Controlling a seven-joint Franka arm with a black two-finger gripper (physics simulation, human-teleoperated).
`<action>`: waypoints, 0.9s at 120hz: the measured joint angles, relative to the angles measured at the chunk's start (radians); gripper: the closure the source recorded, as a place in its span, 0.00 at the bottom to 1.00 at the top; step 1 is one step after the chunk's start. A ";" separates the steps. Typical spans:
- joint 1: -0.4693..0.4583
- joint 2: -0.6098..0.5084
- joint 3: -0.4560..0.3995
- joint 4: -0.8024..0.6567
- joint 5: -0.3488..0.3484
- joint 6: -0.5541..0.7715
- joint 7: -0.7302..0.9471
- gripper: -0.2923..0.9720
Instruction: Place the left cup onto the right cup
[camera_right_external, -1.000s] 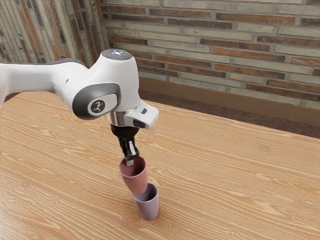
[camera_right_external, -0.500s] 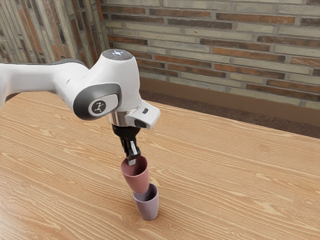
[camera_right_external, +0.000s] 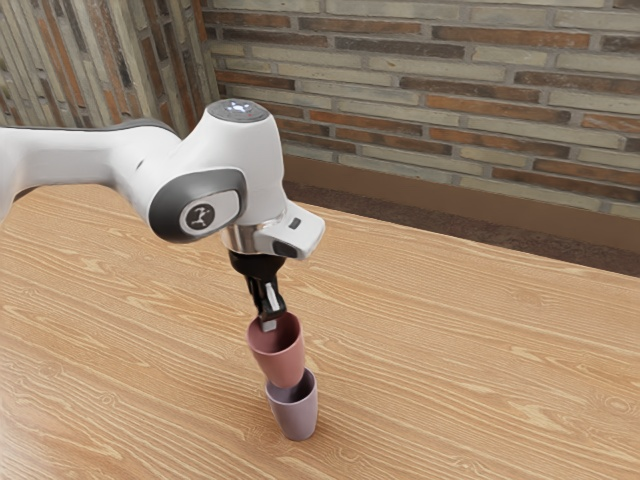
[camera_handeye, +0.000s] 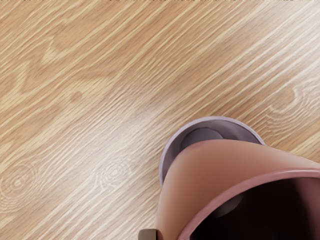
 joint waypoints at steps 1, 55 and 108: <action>0.000 0.000 0.000 0.000 0.000 0.000 0.000 0.85; -0.002 0.019 -0.005 0.001 0.000 0.011 -0.001 0.85; -0.005 0.033 -0.009 0.006 -0.001 0.019 -0.001 0.85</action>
